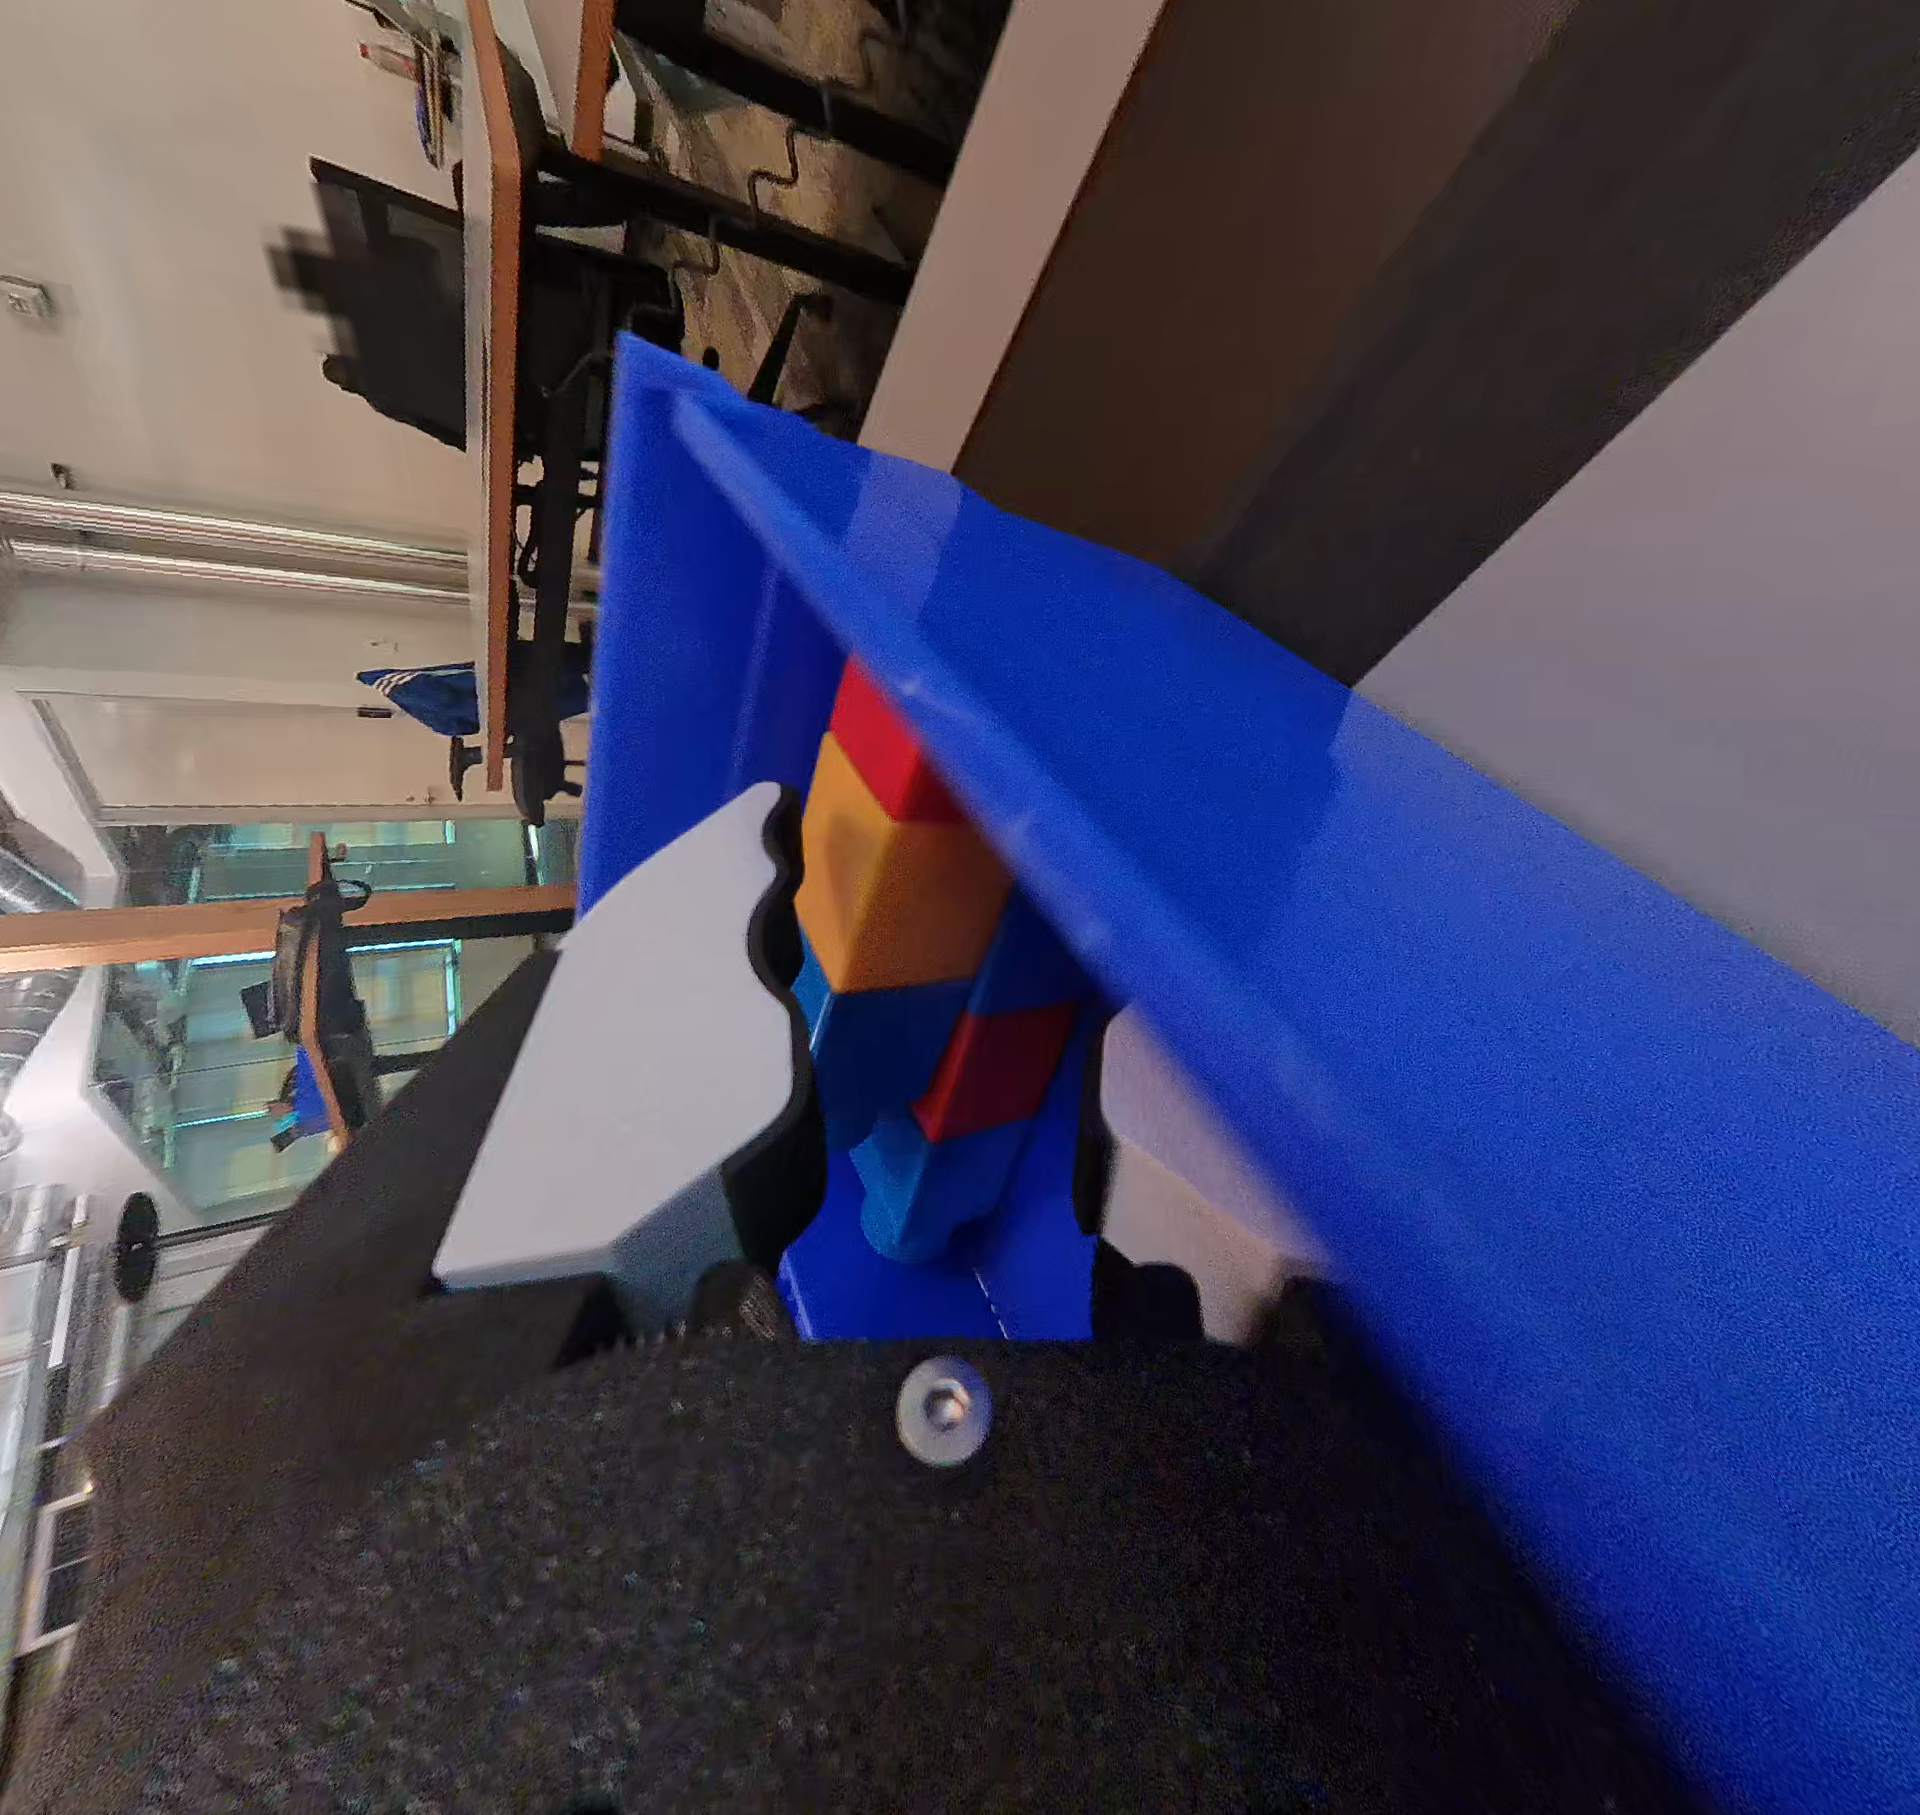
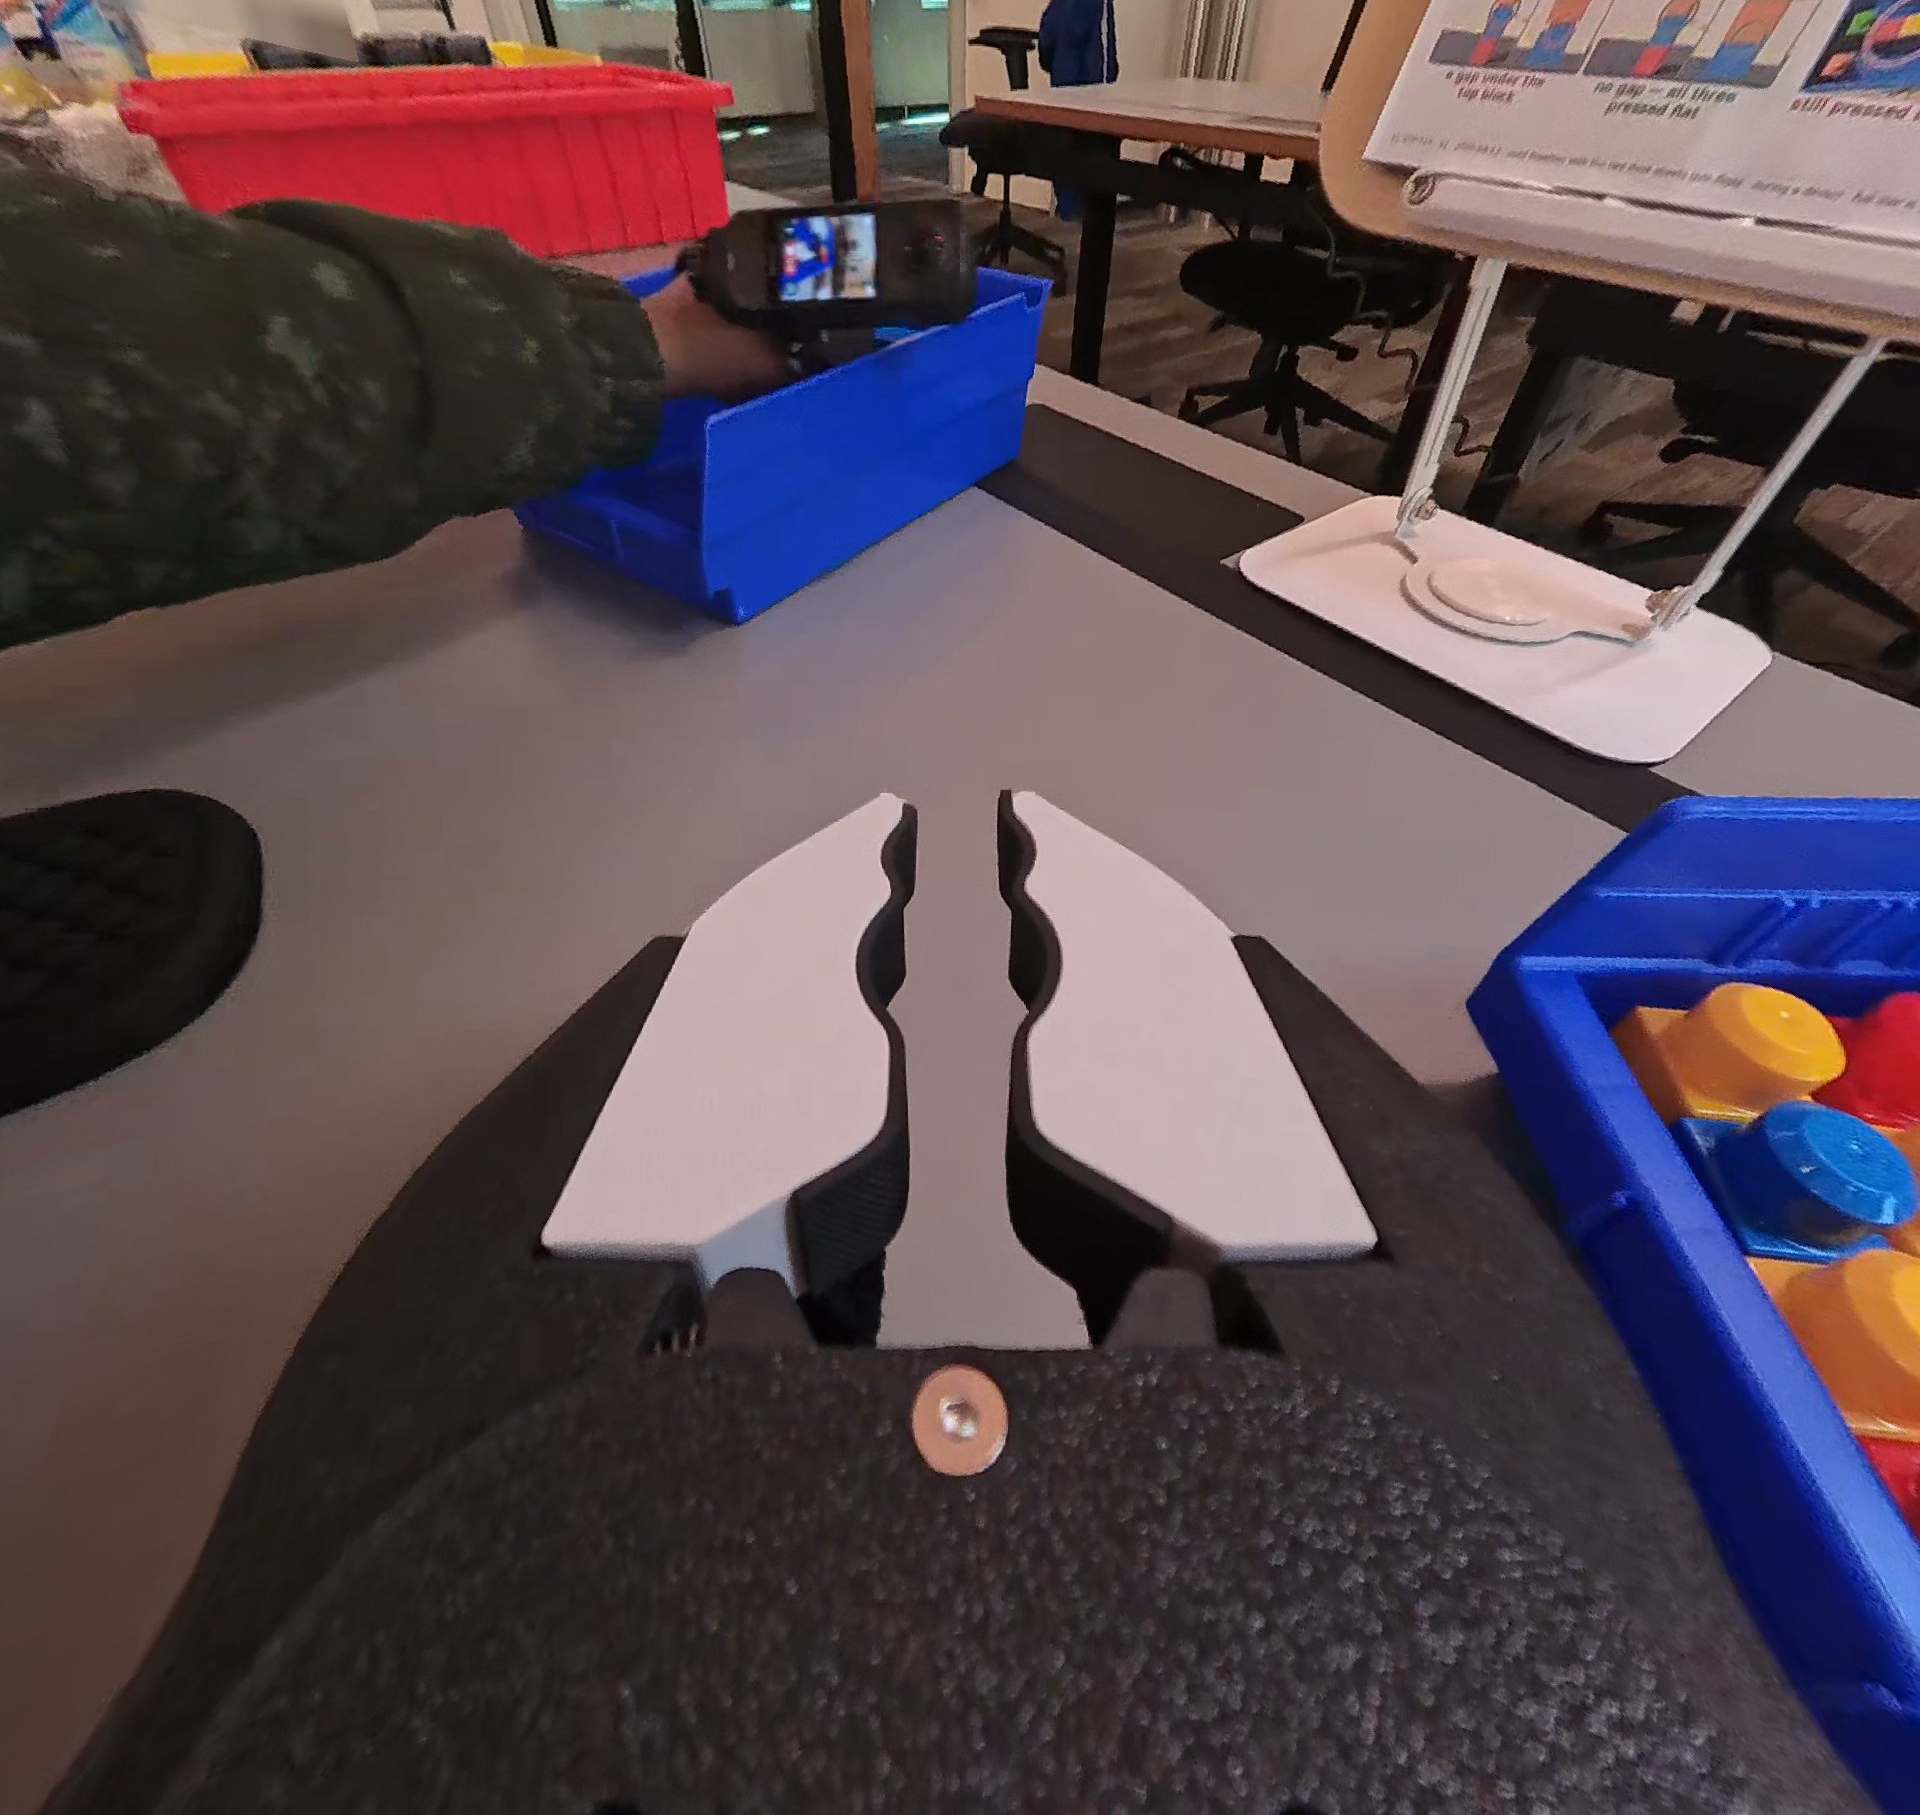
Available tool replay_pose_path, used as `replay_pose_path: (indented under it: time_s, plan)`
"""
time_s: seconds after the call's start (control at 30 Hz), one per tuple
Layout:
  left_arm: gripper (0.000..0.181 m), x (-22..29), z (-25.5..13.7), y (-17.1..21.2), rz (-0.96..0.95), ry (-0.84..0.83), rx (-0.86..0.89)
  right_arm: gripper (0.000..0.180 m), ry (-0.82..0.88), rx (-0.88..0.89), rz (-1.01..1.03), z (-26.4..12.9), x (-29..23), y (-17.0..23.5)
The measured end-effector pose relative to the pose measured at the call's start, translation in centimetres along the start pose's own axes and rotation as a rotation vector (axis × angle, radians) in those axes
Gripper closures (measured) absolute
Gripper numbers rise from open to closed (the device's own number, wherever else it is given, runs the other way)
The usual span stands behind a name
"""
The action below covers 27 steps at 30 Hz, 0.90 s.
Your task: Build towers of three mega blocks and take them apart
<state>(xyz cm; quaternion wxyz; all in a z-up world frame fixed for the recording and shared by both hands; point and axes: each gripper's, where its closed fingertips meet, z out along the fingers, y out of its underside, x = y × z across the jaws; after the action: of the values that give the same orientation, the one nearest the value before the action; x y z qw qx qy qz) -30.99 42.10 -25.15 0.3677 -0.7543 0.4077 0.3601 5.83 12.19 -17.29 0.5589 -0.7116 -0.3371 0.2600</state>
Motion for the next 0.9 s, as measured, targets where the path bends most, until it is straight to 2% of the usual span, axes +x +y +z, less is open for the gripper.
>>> replay_pose_path:
  time_s: [0.13, 0.27, 0.37, 0.47, 0.53, 0.7, 0.77, 0.9]
  plan:
    - [0.137, -1.0, 1.3, 0.2, -0.005, -0.059, -0.026, 0.165, 0.003, -0.017, -0.025, 0.3, -0.1, 0.5]
    - [0.144, -2.7, -0.4, 0.3, -0.001, -0.131, 0.021, 0.165, 0.005, -0.026, -0.027, 0.4, 0.0, 0.9]
    - [0.144, -5.7, -3.9, 0.3, -0.16, -0.193, 0.12, 0.165, 0.01, -0.016, -0.028, 0.2, 0.0, 0.7]
    - [0.144, -9.0, -10.1, -1.1, -0.476, -0.166, 0.346, 0.165, 0.009, 0.011, -0.031, 0.1, -0.4, 0.2]
    - [0.144, -10.0, -15.6, -3.1, -0.696, -0.035, 0.573, 0.165, -0.009, 0.03, -0.03, 0.2, -1.1, -0.2]
    - [0.145, -8.1, -30.9, -8.3, -1.094, 0.553, 1.147, 0.157, -0.13, 0.09, 0.008, 0.9, -4.6, -2.0]
    - [0.145, -6.3, -35.7, -9.3, -1.207, 0.787, 1.305, 0.148, -0.204, 0.132, 0.05, 1.1, -6.5, -3.3]
    - [0.145, -2.2, -42.0, -10.2, -1.332, 1.142, 1.473, 0.136, -0.341, 0.225, 0.165, 0.9, -9.7, -6.1]
